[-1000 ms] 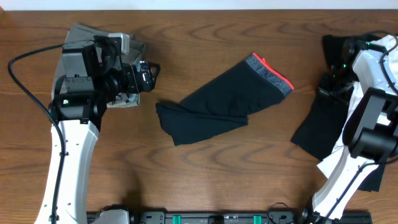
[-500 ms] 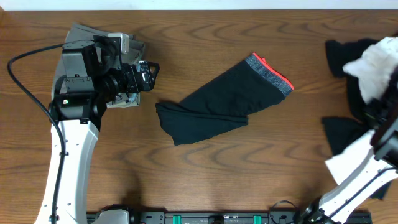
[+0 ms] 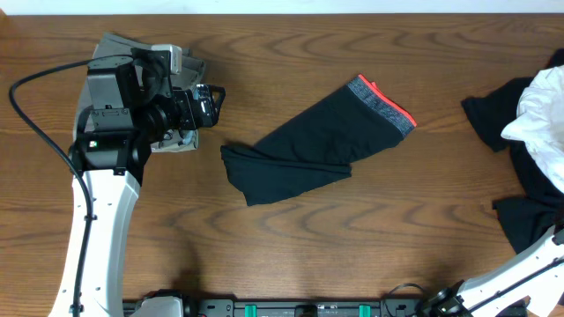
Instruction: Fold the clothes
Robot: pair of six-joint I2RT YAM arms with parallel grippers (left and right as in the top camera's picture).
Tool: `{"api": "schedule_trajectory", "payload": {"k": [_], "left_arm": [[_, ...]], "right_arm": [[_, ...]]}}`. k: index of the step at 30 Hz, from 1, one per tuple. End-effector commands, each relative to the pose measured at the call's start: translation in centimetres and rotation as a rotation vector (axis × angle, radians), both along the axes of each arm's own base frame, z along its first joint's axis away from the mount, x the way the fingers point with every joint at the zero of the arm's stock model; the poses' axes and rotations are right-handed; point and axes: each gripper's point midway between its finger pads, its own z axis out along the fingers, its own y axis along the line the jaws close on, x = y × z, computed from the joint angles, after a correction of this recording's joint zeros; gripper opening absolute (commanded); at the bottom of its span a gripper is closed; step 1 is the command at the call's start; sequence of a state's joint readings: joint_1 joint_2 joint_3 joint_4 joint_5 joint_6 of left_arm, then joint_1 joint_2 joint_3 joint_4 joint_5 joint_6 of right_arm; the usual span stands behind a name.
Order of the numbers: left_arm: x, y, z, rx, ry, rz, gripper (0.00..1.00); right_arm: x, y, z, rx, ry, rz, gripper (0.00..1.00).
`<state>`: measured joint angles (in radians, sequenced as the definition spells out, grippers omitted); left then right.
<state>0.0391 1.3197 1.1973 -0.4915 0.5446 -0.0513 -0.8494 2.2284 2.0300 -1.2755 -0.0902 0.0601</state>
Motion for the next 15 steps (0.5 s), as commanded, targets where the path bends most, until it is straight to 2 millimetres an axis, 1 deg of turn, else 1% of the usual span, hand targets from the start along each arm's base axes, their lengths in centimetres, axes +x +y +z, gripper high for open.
{"api": "schedule_trajectory", "payload": {"k": [1, 2, 4, 5, 6, 7, 9, 10, 12, 15], "left_arm": [[-0.1, 0.3, 1.4, 0.013, -0.036, 0.002, 0.98], [-0.2, 0.2, 1.3, 0.011, -0.030, 0.000, 0.98], [-0.3, 0.2, 1.0, 0.010, -0.016, 0.000, 0.98], [-0.4, 0.2, 0.9, 0.010, -0.010, 0.000, 0.98], [-0.4, 0.1, 0.7, 0.010, -0.005, -0.004, 0.98], [-0.4, -0.1, 0.5, 0.010, 0.000, -0.009, 0.98], [-0.5, -0.4, 0.3, 0.009, 0.008, -0.017, 0.98], [-0.5, -0.6, 0.1, 0.009, 0.014, -0.023, 0.98], [-0.6, -1.0, 0.0, 0.010, 0.020, -0.032, 0.98], [-0.7, -1.1, -0.1, 0.009, 0.024, -0.036, 0.98]], "right_arm": [[8.1, 8.1, 6.6, 0.227, -0.469, 0.321, 0.15], [8.8, 9.3, 6.9, 0.246, -0.482, 0.345, 0.16], [10.0, 12.2, 6.6, 0.274, -0.456, 0.404, 0.21], [10.4, 13.5, 6.2, 0.281, -0.432, 0.432, 0.23], [10.9, 15.4, 5.4, 0.286, -0.394, 0.470, 0.27], [11.2, 16.8, 4.9, 0.289, -0.370, 0.501, 0.32], [12.0, 19.8, 3.2, 0.287, -0.307, 0.538, 0.43], [12.3, 21.3, 2.1, 0.284, -0.273, 0.546, 0.45], [12.8, 24.6, -0.2, 0.286, -0.226, 0.589, 0.55], [12.8, 28.9, -3.5, 0.313, -0.180, 0.639, 0.60]]}}
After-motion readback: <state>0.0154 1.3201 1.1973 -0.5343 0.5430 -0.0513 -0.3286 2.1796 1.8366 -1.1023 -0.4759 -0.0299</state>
